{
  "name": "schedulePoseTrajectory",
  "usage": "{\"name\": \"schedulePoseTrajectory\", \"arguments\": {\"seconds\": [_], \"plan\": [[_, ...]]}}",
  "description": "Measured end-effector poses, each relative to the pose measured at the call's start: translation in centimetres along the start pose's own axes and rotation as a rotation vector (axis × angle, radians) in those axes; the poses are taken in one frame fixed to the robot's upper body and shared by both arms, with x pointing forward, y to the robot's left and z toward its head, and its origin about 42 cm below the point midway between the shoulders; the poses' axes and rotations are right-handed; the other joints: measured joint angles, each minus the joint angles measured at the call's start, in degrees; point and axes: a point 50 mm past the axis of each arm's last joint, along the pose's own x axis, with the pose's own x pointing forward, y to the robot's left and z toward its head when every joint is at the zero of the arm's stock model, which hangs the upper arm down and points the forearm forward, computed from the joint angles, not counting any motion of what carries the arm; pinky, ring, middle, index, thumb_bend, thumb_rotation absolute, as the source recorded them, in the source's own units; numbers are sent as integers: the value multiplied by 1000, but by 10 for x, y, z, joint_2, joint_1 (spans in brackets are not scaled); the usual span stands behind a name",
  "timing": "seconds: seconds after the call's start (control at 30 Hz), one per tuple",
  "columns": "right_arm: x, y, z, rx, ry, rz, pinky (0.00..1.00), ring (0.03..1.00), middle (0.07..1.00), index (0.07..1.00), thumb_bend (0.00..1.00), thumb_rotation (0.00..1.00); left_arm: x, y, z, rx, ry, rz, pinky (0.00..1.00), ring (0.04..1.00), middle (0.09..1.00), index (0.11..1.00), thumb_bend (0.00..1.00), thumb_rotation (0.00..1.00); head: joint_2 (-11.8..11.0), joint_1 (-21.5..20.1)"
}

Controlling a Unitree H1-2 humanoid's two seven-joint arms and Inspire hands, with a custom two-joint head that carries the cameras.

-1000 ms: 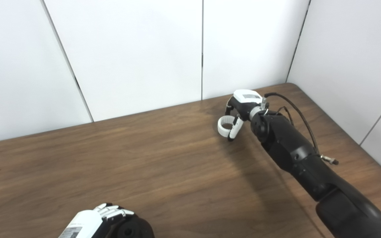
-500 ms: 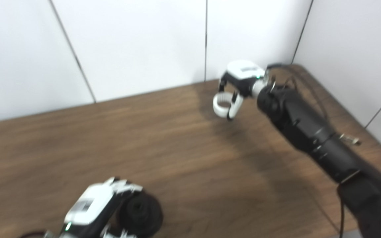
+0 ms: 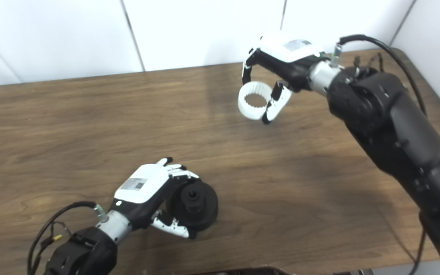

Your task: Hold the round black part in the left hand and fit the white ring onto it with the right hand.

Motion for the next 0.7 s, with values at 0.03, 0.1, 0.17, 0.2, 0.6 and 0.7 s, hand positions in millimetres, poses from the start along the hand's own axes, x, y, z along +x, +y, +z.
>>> {"name": "schedulePoseTrajectory", "arguments": {"seconds": [0.03,0.1,0.17,0.2,0.6,0.7], "plan": [[-4,-1,5,2,-13,1,1000,900,775,482,526,143,1,0,0,0,0,0,1000,886,770,480,525,54,3,3],[-10,-1,14,4,-42,5,1000,897,774,482,526,142,2,-1,0,-2,0,3,1000,886,771,480,525,55,4,6],[-14,0,22,11,-68,12,999,890,770,481,526,142,4,-1,0,-3,0,4,1000,893,774,480,525,54,6,10],[-16,1,26,19,-82,18,998,889,769,482,526,142,5,-1,1,-3,0,5,1000,894,775,480,525,54,6,10],[-30,20,59,95,-188,58,970,869,752,481,526,140,6,-1,2,-6,2,4,1000,895,780,480,525,54,13,15],[-30,31,64,108,-199,79,956,862,752,481,526,142,7,-1,2,-5,3,4,1000,893,780,480,525,55,15,18]]}}
